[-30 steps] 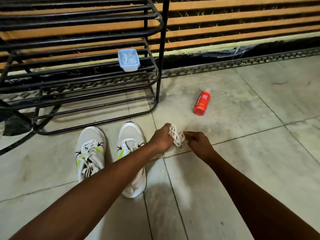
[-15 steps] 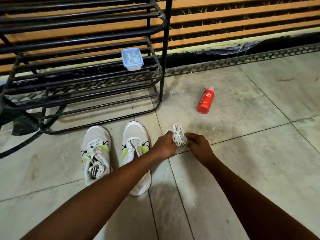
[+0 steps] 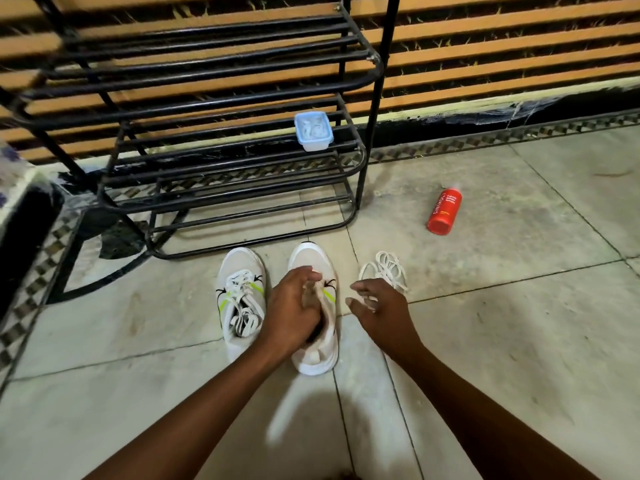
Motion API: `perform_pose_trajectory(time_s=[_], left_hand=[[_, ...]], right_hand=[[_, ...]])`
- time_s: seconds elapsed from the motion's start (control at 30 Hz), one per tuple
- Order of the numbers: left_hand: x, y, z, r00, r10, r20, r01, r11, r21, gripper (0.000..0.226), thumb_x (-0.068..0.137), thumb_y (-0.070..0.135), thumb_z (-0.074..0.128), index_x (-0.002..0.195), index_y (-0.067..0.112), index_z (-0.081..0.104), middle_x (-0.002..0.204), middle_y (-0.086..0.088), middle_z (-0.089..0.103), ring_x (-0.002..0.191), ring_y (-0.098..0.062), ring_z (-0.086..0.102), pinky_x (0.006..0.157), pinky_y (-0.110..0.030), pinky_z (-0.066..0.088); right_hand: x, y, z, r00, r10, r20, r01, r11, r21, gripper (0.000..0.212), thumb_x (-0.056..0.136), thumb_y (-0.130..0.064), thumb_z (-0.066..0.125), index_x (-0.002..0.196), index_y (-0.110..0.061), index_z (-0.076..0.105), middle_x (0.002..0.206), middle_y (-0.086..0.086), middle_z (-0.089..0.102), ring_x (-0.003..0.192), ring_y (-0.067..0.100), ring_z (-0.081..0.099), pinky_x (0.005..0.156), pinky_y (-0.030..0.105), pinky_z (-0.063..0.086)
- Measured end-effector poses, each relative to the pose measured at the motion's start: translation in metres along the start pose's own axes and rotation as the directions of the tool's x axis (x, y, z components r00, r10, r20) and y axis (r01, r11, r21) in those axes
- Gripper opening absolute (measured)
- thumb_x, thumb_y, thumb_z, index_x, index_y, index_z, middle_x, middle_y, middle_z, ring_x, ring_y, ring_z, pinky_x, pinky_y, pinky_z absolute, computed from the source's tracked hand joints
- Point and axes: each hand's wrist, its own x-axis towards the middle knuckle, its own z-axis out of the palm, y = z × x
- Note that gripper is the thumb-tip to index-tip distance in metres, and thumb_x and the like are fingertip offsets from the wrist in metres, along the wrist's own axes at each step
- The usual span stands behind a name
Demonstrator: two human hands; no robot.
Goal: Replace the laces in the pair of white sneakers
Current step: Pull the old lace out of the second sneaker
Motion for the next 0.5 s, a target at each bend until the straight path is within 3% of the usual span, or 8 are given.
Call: perform_pose_trajectory(time_s=[0.1, 0.2, 0.37, 0.5], left_hand=[[-0.011, -0.007, -0.001, 0.990, -0.086, 0.113, 0.054, 0.964, 0.259, 0.039, 0.088, 0.013, 0.063, 0.126, 0.010, 0.056, 0.125, -0.013, 0.064, 0.117, -0.031, 0.059, 0.089, -0.033, 0.047], [-0.008, -0.008, 0.003, 0.955, -0.220, 0.198, 0.102, 0.873, 0.477, 0.038, 0.089, 0.024, 0.063, 0.122, 0.013, 0.047, 0.120, -0.017, 0.062, 0.115, -0.039, 0.060, 0.080, -0.042, 0.049], [0.004, -0.015, 0.002, 0.959, -0.224, 0.177, 0.135, 0.902, 0.410, 0.034, 0.091, 0.017, 0.062, 0.122, 0.010, 0.052, 0.120, -0.021, 0.058, 0.115, -0.039, 0.057, 0.086, -0.042, 0.049], [0.012, -0.031, 0.005, 0.973, -0.158, 0.165, 0.101, 0.946, 0.309, 0.018, 0.097, 0.021, 0.053, 0.112, 0.012, 0.055, 0.105, -0.020, 0.066, 0.101, -0.041, 0.062, 0.079, -0.046, 0.054]], right_hand=[[-0.007, -0.006, 0.019, 0.997, -0.045, 0.056, 0.049, 0.996, -0.074, 0.035, 0.074, -0.029, 0.081, 0.106, -0.017, 0.072, 0.103, -0.006, 0.068, 0.093, 0.011, 0.068, 0.080, 0.039, 0.059], [-0.011, -0.009, 0.031, 0.995, -0.035, 0.097, 0.050, 0.985, -0.164, 0.045, 0.071, -0.030, 0.078, 0.110, -0.009, 0.071, 0.103, 0.004, 0.069, 0.092, 0.022, 0.068, 0.078, 0.046, 0.058], [-0.004, -0.011, 0.033, 0.995, -0.058, 0.080, 0.076, 0.966, -0.245, 0.030, 0.075, -0.016, 0.075, 0.102, -0.003, 0.070, 0.094, 0.013, 0.068, 0.083, 0.028, 0.066, 0.075, 0.045, 0.056], [0.008, -0.010, 0.029, 0.995, -0.027, 0.097, 0.049, 0.971, -0.232, 0.032, 0.077, -0.026, 0.064, 0.100, -0.005, 0.071, 0.095, 0.011, 0.068, 0.085, 0.025, 0.065, 0.076, 0.046, 0.057]])
